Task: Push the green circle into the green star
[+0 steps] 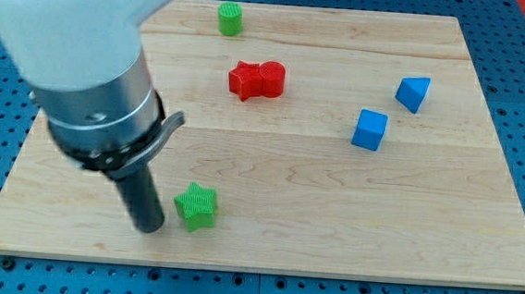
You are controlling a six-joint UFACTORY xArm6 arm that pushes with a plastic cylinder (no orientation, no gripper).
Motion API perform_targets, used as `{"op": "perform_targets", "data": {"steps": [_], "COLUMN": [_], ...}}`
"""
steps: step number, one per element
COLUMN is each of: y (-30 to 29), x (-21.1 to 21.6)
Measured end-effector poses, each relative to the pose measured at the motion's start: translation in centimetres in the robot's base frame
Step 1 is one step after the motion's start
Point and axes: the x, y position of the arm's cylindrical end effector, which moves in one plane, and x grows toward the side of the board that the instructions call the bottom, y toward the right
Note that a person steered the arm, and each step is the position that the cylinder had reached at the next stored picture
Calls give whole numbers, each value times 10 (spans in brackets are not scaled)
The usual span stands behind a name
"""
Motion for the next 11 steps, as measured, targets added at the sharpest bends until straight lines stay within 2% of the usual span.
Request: {"op": "perform_targets", "data": {"steps": [1, 2, 3, 4, 6, 8, 9, 10, 11], "y": [46, 2, -49, -18, -3, 83, 89, 27, -24], "x": [-13, -13, -57, -141, -260, -286, -345, -354, -345]}}
